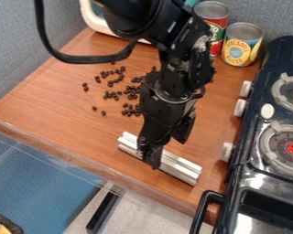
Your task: Sweep into pile
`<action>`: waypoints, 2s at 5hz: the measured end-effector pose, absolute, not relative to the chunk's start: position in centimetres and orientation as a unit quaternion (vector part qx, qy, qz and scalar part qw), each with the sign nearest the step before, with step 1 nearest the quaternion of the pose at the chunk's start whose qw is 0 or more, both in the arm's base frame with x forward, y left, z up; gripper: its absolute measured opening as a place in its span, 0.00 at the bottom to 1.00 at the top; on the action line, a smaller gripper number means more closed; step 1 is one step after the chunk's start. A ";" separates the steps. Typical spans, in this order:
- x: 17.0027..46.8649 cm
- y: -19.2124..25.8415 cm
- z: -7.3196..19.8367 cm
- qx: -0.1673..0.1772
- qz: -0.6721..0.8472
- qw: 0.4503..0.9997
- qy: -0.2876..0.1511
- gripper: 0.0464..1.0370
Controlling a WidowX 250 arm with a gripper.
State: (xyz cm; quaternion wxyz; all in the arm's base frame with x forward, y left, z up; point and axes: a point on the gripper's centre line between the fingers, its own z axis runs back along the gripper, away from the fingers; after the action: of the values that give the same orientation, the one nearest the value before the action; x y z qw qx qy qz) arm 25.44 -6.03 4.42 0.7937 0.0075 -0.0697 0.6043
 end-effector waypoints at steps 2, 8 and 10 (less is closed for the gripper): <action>25.2 -5.6 2.0 0.035 0.605 0.793 -0.061 0.93; 25.0 2.0 8.2 0.006 0.631 0.774 -0.041 0.34; 24.6 6.4 3.8 0.079 0.621 0.779 -0.045 0.34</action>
State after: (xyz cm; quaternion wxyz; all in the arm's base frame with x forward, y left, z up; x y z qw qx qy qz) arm 24.63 6.39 3.78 0.7788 0.0789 -0.0448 0.6207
